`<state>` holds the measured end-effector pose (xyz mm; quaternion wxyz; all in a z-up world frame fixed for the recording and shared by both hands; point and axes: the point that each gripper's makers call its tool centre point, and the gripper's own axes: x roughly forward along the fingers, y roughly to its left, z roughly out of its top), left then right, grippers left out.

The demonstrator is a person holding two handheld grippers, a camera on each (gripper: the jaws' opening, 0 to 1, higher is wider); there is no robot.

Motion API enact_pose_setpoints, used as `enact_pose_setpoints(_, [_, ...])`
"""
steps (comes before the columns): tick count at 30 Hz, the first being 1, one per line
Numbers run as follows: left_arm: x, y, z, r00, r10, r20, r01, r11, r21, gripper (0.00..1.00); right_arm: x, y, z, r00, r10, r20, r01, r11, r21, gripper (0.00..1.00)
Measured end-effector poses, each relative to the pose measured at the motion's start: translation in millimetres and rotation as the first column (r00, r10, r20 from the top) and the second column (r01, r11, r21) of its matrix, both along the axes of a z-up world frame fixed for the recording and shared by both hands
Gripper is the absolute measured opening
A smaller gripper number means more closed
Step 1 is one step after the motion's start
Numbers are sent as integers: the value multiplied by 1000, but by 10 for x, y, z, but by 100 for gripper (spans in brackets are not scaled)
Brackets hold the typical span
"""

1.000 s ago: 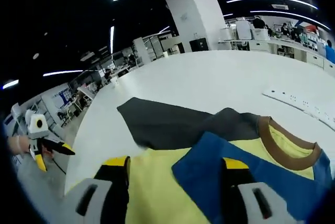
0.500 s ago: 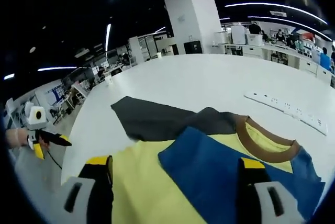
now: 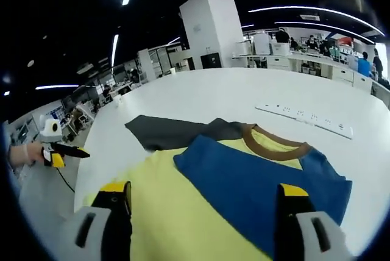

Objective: Fold the garment on the visible template until the final outline fits inside the template.

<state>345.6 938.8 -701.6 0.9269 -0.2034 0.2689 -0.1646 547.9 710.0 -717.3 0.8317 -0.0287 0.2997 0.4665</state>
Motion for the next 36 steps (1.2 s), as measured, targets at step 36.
enact_pose_setpoints(36, [525,639,-12,994,107,24,-109,992,62,60,-328,-1255,16,961,-277,-17,277,961,-5,94])
